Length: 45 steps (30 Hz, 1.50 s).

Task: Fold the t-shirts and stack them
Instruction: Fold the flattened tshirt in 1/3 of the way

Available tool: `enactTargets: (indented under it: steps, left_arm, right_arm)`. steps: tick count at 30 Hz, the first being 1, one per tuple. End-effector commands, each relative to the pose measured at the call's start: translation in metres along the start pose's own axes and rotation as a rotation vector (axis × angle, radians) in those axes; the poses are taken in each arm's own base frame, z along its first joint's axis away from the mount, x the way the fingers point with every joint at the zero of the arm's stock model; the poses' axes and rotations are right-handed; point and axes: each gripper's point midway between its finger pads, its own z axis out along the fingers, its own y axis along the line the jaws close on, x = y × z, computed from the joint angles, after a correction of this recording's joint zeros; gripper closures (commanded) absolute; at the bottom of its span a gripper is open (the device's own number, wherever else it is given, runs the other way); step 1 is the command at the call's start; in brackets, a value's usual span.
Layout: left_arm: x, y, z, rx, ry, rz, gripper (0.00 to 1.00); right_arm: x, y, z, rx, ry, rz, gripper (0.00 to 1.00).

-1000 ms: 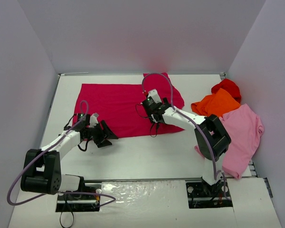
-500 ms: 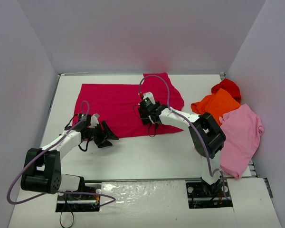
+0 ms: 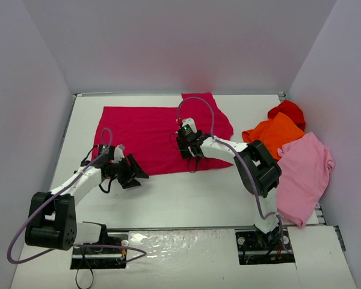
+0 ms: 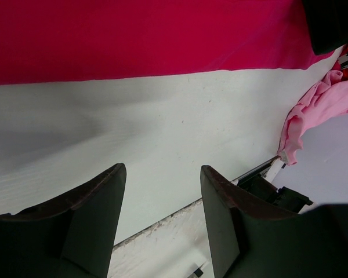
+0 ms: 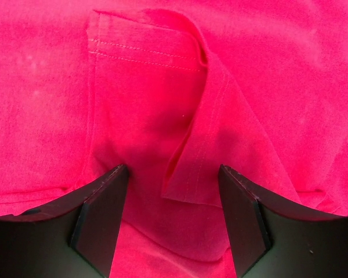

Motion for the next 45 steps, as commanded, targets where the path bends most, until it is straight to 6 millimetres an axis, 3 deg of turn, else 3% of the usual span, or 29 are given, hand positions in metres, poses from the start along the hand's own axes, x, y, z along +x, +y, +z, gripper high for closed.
enactTargets:
  steps: [1,6,14,18,31,37,45]
  left_arm:
    - [-0.014,-0.021,-0.007,0.043,-0.044,0.057,0.50]
    - [-0.014,-0.022,-0.007,0.044,-0.045,0.058,0.50]
    - [-0.014,-0.021,-0.007,0.039,-0.041,0.054,0.50]
    - [-0.015,-0.021,-0.007,0.039,-0.041,0.055,0.50]
    - [-0.017,-0.022,-0.005,0.038,-0.041,0.054,0.50]
    - [-0.016,-0.023,-0.006,0.042,-0.041,0.057,0.50]
    - [-0.014,-0.023,-0.004,0.046,-0.037,0.060,0.50]
  right_arm:
    - [-0.039,-0.021,-0.015,0.048,-0.104,0.034,0.40]
    - [-0.032,-0.034,-0.005,0.053,-0.075,0.043,0.50]
    - [-0.029,-0.036,-0.001,0.036,-0.063,0.055,0.66]
    - [-0.033,-0.036,-0.005,0.028,-0.074,0.055,0.99]
    - [-0.054,-0.046,-0.022,0.057,-0.116,0.032,1.00]
    - [-0.073,-0.054,-0.033,0.092,-0.147,0.006,1.00]
    - [-0.103,-0.070,-0.026,0.163,-0.184,-0.048,1.00]
